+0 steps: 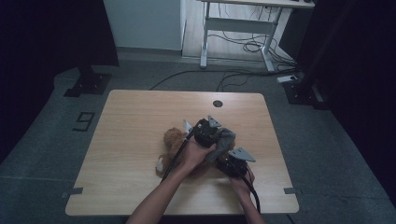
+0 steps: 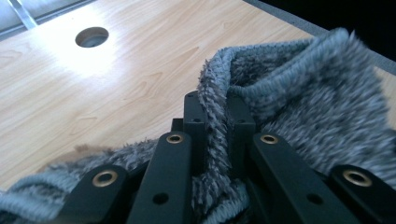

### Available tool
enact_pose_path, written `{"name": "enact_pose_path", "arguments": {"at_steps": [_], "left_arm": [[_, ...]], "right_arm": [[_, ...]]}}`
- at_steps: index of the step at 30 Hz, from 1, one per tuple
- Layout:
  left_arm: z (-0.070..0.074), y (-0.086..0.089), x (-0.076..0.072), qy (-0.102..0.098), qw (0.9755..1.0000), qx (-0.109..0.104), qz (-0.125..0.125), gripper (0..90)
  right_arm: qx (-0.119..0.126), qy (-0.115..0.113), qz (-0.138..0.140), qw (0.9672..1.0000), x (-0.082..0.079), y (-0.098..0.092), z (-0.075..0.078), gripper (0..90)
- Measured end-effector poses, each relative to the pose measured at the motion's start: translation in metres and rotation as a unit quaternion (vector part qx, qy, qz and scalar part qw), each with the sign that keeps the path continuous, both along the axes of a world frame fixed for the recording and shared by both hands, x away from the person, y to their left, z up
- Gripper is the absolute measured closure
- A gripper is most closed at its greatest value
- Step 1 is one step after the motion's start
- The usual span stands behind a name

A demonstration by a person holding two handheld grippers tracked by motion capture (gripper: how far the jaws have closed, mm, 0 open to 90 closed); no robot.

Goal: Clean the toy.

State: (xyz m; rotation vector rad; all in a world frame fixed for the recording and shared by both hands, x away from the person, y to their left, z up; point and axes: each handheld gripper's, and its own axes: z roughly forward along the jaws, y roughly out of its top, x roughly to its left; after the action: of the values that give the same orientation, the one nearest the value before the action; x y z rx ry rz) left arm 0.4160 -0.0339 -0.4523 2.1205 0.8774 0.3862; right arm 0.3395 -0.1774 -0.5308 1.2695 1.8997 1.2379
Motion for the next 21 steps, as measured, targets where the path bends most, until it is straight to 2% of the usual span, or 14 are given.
{"name": "enact_pose_path", "arguments": {"at_steps": [1,2,4,5,7,8,10,11,12,13,15,16,18,21], "left_arm": [[-0.001,0.002,0.0,0.004,1.0,-0.006,0.002,81.8],[-0.001,0.006,0.0,0.003,1.0,0.0,0.004,81.8],[-0.001,0.015,0.0,-0.005,0.9995,0.027,0.017,81.9],[-0.003,0.022,0.001,-0.002,0.9992,0.033,0.022,81.9],[-0.006,0.037,0.001,0.011,0.9994,0.017,0.029,82.0],[-0.005,0.043,-0.002,0.003,0.9993,0.023,0.03,82.1],[-0.003,0.049,-0.007,-0.022,0.9976,0.053,0.038,82.1],[-0.001,0.055,-0.009,-0.038,0.9954,0.074,0.047,82.2],[0.0,0.062,-0.009,-0.042,0.9943,0.082,0.053,82.1],[-0.001,0.071,-0.008,-0.036,0.9944,0.079,0.061,82.2],[-0.003,0.09,-0.004,-0.011,0.9953,0.059,0.076,82.1],[-0.004,0.099,-0.003,-0.003,0.9949,0.055,0.085,82.0],[-0.009,0.115,-0.002,0.0,0.9924,0.071,0.101,82.0],[-0.022,0.138,-0.003,0.015,0.9903,0.075,0.116,82.0]], "right_arm": [[0.004,0.001,0.0,1.0,-0.001,-0.002,-0.001,44.1],[0.005,0.0,0.001,1.0,-0.001,-0.002,-0.001,44.1],[-0.005,-0.005,-0.002,1.0,-0.002,0.001,-0.001,44.1],[-0.009,-0.008,-0.003,0.9999,-0.002,0.003,0.0,44.1],[-0.012,-0.011,-0.002,0.9999,-0.002,0.004,0.0,44.1],[-0.014,-0.011,0.0,0.9998,-0.002,0.004,0.0,44.0],[-0.013,-0.011,0.0,0.9999,-0.002,0.004,0.0,43.9],[-0.012,-0.008,0.0,0.9999,-0.002,0.004,0.0,43.9],[-0.009,-0.009,0.0,0.9999,-0.001,0.003,0.0,43.9],[-0.009,-0.009,0.0,0.9999,-0.001,0.003,0.0,43.9],[-0.01,-0.01,0.0,0.9999,-0.002,0.003,0.0,43.9],[-0.01,-0.01,0.0,0.9999,-0.002,0.003,-0.001,43.9],[-0.011,-0.011,0.0,0.9999,-0.002,0.003,-0.001,43.9],[-0.011,-0.013,0.0,0.9999,-0.002,0.003,-0.001,43.9]]}}
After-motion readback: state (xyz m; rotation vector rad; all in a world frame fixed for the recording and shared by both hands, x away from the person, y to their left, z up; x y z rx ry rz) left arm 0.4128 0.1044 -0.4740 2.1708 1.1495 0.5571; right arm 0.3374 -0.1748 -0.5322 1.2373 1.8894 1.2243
